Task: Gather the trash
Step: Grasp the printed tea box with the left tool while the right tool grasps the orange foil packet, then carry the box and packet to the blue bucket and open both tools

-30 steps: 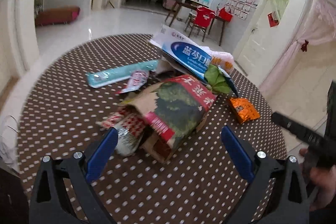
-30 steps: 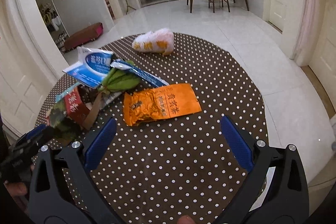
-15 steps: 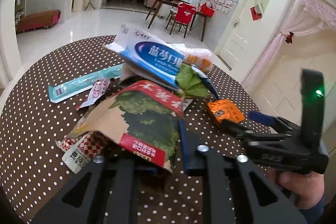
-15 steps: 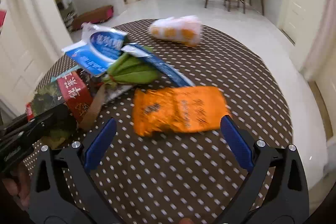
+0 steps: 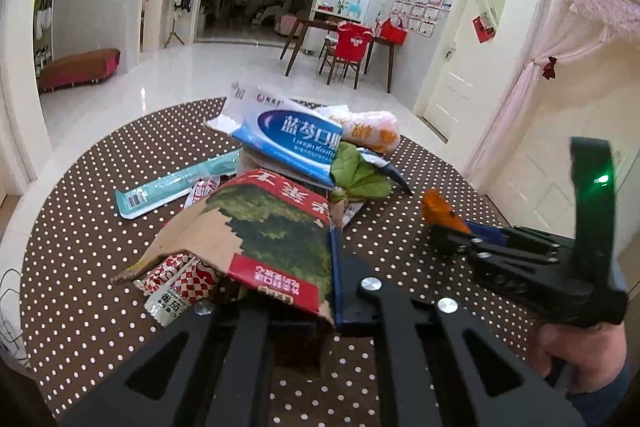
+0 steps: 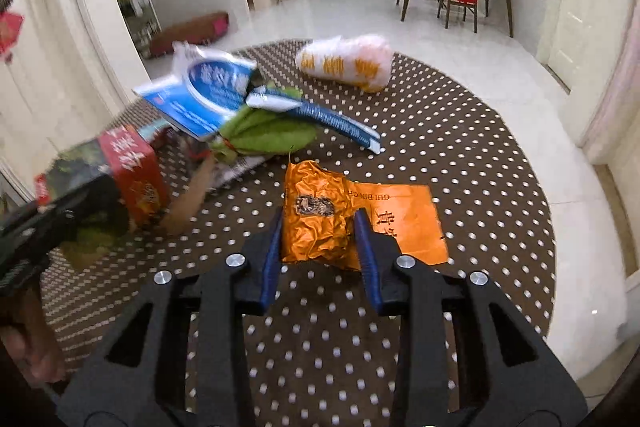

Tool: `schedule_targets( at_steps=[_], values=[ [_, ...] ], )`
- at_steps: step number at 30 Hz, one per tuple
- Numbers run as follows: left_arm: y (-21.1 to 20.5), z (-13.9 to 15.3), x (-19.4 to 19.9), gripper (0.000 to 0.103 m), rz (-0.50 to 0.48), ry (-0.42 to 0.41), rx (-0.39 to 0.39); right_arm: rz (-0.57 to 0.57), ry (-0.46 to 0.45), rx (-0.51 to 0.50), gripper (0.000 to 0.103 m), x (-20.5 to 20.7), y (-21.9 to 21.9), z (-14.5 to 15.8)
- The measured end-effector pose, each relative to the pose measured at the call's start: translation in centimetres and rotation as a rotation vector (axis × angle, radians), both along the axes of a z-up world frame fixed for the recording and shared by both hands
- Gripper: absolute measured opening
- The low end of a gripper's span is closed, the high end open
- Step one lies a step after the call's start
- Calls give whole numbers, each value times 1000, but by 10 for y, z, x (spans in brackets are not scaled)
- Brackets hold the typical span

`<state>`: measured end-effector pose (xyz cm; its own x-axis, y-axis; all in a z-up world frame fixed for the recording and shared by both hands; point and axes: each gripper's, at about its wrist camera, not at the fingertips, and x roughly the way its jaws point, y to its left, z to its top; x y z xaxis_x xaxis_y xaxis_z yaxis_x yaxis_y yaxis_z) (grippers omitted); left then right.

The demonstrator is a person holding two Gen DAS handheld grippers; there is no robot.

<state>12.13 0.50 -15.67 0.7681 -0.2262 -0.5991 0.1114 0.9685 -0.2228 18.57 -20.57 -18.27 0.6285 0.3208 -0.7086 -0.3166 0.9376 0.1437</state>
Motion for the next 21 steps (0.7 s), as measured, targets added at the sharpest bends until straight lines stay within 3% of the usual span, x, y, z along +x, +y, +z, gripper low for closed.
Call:
schedule_targets(
  at_steps=[11, 21],
  values=[
    [-17, 28, -20, 5, -32, -84, 17, -9, -49, 132, 33, -30, -40, 30],
    [-52, 57, -22, 5, -99, -159, 22, -54, -143, 173, 33, -50, -72, 63]
  ],
)
